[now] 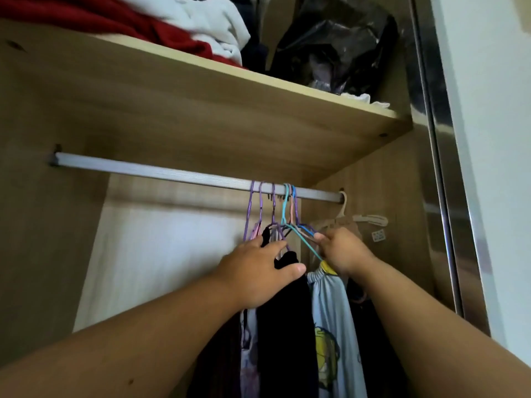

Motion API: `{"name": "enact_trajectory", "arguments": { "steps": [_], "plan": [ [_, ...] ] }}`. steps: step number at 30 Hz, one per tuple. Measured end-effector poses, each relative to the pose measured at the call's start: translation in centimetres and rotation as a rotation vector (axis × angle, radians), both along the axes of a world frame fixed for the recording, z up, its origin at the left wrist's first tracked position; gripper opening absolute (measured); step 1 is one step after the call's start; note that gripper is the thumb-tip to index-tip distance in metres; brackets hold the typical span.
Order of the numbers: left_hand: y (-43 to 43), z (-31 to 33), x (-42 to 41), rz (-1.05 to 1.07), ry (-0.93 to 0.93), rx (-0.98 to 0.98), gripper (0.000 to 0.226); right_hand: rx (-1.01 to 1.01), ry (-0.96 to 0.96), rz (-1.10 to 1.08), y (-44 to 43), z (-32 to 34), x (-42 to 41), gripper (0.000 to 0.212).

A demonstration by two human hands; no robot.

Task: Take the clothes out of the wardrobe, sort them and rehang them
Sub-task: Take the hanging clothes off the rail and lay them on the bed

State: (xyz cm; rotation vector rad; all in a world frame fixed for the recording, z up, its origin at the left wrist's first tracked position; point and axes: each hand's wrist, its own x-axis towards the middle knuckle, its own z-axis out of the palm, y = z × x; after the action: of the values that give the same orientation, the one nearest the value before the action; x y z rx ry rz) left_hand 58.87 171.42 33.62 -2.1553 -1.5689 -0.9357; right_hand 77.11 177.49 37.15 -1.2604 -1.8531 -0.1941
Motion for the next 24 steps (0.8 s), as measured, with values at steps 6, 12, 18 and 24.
{"name": "enact_trajectory", "arguments": {
  "steps": [6, 12, 18, 24],
  "plan": [
    [-0.9, 0.0, -2.1, -0.035, -0.008, 0.027, 0.075, 0.009, -0.006, 0.189, -1.4, 0.4, -6.9, 0.045],
    [-3.0, -0.2, -6.8, 0.038, -0.015, 0.053, 0.072, -0.075, 0.124, 0.395, -2.6, 0.2, -12.3, 0.033],
    [-6.9, 0.5, -12.4, 0.1, -0.059, 0.06, 0.064, -0.268, 0.367, 0.637, -4.8, 0.4, -18.3, 0.025],
    [-9.4, 1.3, -16.7, 0.207, -0.067, 0.097, 0.069, -0.401, 0.392, 0.725, -6.7, 0.6, -22.7, 0.024]
  ]
}}
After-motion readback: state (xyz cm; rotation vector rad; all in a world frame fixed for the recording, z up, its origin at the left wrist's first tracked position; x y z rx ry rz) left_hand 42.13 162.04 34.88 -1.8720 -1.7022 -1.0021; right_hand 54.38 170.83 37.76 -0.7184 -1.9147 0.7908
